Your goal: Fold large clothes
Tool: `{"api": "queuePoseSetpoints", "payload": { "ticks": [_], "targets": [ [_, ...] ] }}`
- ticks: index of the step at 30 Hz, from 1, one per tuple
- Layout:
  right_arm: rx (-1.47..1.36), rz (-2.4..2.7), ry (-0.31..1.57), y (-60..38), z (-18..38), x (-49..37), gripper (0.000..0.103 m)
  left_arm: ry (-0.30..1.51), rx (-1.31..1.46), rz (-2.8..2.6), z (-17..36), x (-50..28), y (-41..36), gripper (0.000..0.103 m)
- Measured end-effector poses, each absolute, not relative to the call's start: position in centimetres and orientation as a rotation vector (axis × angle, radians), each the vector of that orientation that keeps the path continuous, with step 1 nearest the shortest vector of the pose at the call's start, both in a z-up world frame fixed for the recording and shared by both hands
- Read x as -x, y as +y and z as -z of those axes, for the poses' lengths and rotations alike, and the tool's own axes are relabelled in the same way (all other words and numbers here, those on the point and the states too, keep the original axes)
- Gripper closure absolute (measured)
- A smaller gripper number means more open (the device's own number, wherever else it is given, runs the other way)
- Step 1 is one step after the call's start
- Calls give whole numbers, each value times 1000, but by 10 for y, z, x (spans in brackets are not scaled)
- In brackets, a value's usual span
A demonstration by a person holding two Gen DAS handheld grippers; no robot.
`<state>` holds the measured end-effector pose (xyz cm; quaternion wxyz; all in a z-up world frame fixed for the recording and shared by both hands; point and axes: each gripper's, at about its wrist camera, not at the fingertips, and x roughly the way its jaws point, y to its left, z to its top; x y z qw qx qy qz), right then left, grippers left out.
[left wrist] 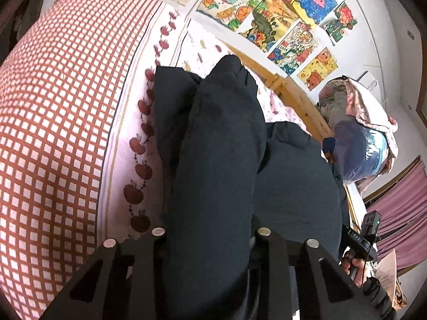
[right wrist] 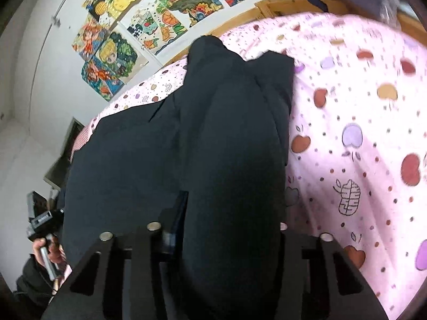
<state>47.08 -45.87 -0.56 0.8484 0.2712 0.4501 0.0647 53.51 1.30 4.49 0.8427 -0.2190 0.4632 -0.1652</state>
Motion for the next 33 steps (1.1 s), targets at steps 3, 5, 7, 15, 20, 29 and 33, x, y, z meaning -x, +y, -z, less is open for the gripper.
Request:
{"api": "queuePoseSetpoints", "payload": {
  "ticks": [3,5,7,15,20,29,33],
  "targets": [
    [-503,-123,940,-456,-16,-474,80,941,433,359,-59,-528,8,81],
    [-476,-120,926,-452,-32,-479,84,920,422,369,-69,-523,6,83],
    [-469,-125,897,-450,-46,-481,85,910,431,372,-78,-519,8,84],
    [-401,-167,809,-445,-98,-466,86,844,415,374,-123,-487,20,86],
    [-391,-197,757,-446,-123,-440,87,827,408,366,-141,-459,27,86],
    [-399,-201,726,-452,-141,-403,87,855,388,354,-138,-424,20,86],
    [-392,-172,761,-452,-117,-395,87,893,389,330,-109,-423,17,86]
  ]
}}
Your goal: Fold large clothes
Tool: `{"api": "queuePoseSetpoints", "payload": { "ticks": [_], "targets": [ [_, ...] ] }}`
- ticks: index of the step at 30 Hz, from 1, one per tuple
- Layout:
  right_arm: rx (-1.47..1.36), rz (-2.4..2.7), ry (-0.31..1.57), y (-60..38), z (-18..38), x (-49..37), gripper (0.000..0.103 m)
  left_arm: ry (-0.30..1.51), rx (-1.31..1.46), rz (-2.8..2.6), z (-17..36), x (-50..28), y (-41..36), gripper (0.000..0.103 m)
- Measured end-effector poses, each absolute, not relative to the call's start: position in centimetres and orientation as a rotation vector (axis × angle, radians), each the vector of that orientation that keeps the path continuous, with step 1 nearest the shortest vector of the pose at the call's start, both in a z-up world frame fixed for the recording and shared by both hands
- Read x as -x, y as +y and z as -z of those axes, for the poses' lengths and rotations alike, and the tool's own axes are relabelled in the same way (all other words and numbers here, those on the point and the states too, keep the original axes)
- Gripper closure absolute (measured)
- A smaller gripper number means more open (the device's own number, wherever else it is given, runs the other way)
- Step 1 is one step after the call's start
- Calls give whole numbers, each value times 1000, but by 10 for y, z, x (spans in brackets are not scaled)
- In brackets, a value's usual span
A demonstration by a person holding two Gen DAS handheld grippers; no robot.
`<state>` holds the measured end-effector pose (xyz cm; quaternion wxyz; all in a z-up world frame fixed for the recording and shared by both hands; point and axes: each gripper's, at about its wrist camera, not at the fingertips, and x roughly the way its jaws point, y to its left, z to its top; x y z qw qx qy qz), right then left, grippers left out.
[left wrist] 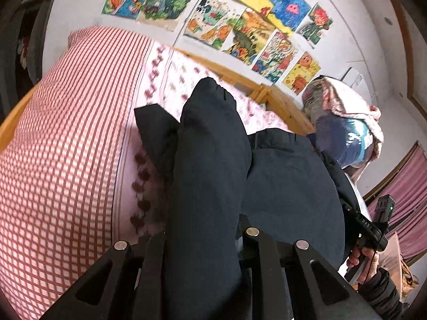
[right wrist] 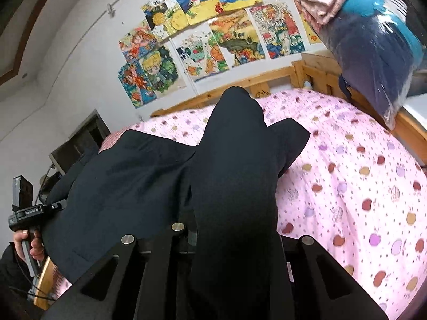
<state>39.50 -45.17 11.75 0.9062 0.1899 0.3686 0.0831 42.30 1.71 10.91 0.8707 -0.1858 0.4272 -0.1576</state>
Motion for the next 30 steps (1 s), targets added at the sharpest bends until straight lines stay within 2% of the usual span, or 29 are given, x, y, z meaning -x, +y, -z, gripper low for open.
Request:
{"api": "queuePoseSetpoints", "payload": {
  "ticks": [10,12,15,17,19,22,26,28,30],
  "targets": [
    [-396,-116,790,-461,-84,-386,86,890,351,313,-93,-417,21,82],
    [-381,-104,796,-460,-82,-386,83,893,337,298,-91,-416,19,76],
    [-341,-79,808,-458,-80,-386,81,916,304,255,-87,-416,17,62],
    [-314,-61,826,-457,-78,-386,74,927,293,231,-85,-416,17,53],
    [-294,-40,845,-457,-77,-386,68,934,270,196,-84,-417,16,33],
    [-281,-15,867,-458,-77,-385,52,918,221,136,-88,-414,13,18],
    [-232,42,880,-458,-77,-384,34,909,155,102,-95,-412,6,11],
    [-219,54,874,-458,-79,-382,28,901,113,79,-100,-410,1,6],
    [-213,65,867,-457,-81,-381,27,894,64,61,-106,-408,-5,4]
  ]
}}
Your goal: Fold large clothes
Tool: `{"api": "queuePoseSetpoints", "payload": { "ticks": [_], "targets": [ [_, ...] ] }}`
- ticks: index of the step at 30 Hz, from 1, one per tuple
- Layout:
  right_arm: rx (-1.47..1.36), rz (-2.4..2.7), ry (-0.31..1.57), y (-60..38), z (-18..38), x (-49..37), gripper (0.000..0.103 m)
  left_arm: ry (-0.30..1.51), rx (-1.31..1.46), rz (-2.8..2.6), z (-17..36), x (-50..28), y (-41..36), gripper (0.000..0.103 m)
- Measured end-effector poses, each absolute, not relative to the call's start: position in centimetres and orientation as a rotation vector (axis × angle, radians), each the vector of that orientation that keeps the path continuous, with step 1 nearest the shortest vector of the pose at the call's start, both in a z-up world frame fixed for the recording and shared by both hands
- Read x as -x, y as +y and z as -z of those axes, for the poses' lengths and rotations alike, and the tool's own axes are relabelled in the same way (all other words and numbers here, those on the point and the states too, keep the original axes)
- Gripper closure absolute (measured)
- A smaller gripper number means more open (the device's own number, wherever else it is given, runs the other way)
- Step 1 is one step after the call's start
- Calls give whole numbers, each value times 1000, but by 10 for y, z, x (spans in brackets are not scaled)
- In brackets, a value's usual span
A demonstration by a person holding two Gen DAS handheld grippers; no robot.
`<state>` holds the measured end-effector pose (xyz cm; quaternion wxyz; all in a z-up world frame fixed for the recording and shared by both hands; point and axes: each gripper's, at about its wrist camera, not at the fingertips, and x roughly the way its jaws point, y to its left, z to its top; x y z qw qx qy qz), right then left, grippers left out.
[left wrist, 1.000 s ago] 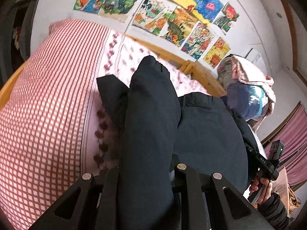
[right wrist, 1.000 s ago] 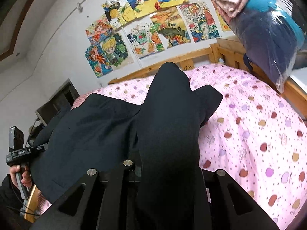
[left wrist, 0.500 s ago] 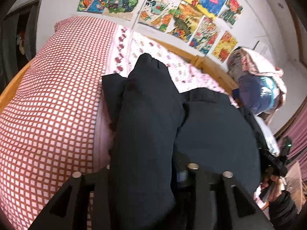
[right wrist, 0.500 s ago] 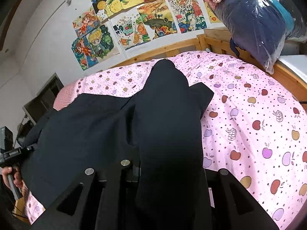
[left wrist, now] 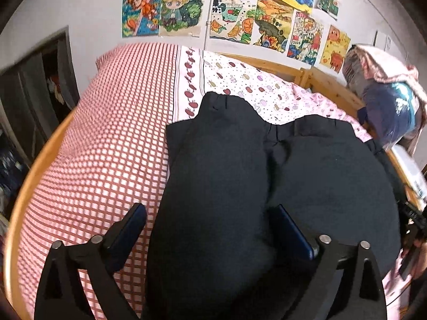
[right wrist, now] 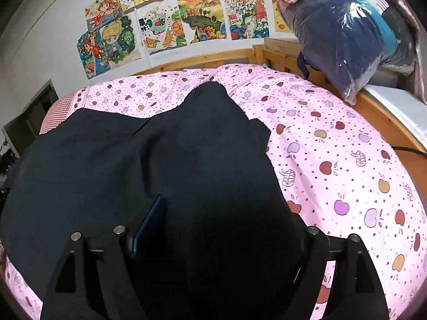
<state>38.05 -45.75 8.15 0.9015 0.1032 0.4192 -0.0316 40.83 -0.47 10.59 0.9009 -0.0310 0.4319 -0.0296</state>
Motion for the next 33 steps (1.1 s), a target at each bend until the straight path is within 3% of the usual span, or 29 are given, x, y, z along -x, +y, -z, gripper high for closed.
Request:
{"api": "queuePoseSetpoints", "payload": {
  "ticks": [4,7,22,33],
  "targets": [
    [-194,94,865,-456,-84,-378,24,864,-32,38,-125,-405,-17,0],
    [-172,97,835,-451,-88,-372,9,846,-89,51,-138,-399,-26,0],
    [-220,104,767,-455,-107,-357,9,769,-64,66,-180,-367,-42,0],
    [-199,50,667,-433,-151,-325,9,687,27,58,-189,-332,-45,0]
  ]
}}
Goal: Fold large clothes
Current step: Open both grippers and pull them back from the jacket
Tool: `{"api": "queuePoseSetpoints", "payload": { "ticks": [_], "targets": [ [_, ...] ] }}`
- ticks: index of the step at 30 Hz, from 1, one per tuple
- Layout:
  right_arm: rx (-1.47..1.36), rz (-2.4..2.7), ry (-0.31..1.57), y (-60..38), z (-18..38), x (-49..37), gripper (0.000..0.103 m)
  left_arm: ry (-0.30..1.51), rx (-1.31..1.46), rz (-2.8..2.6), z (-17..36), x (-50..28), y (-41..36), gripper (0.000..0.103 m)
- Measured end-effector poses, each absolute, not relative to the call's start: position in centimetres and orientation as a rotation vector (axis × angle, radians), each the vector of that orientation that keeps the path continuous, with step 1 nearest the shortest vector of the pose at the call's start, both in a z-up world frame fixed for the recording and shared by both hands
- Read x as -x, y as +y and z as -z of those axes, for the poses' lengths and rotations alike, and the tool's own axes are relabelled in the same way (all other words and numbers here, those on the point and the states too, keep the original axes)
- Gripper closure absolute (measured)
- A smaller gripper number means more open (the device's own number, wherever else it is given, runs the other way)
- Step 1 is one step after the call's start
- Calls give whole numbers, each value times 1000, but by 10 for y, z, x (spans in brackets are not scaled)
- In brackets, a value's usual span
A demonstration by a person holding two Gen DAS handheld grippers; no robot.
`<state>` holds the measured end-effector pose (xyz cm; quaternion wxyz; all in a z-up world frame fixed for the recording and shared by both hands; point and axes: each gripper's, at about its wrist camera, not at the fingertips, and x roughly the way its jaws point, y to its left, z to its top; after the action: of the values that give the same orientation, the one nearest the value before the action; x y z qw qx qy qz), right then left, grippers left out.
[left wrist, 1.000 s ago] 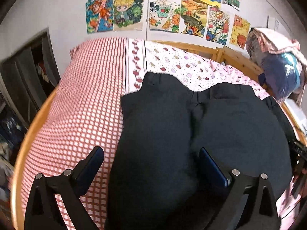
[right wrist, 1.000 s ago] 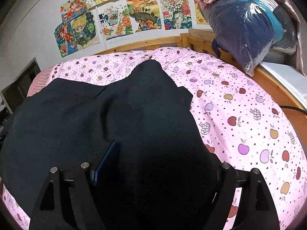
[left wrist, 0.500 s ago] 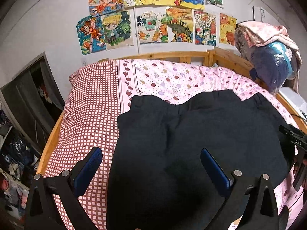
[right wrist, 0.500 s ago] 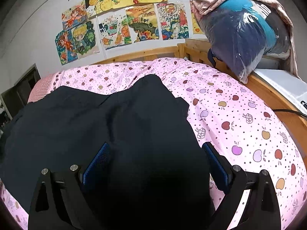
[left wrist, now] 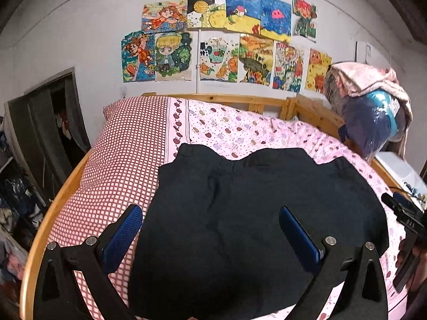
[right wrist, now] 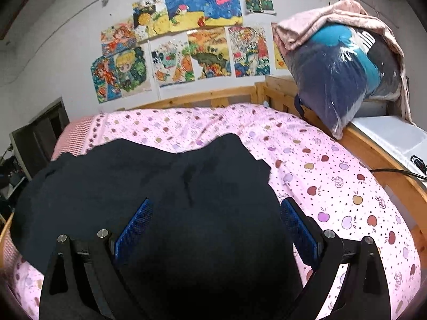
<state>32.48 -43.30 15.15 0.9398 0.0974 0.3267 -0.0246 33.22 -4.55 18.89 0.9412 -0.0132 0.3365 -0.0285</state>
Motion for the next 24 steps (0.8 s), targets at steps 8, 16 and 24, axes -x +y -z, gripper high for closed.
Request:
{"api": "queuePoseSetpoints", "payload": {
  "ticks": [8,16,24],
  "targets": [
    [-201,-20,624,-410,-165,-292,6,615,-34,79,-186,-296,-67,0],
    [-177,-68,562,-391,-184,-249,5,552,-65,108,-184,-257,-87,0],
    [-169,-95,503,-378,-198,-213,5,545,-47,102,-181,-233,-87,0]
  ]
}}
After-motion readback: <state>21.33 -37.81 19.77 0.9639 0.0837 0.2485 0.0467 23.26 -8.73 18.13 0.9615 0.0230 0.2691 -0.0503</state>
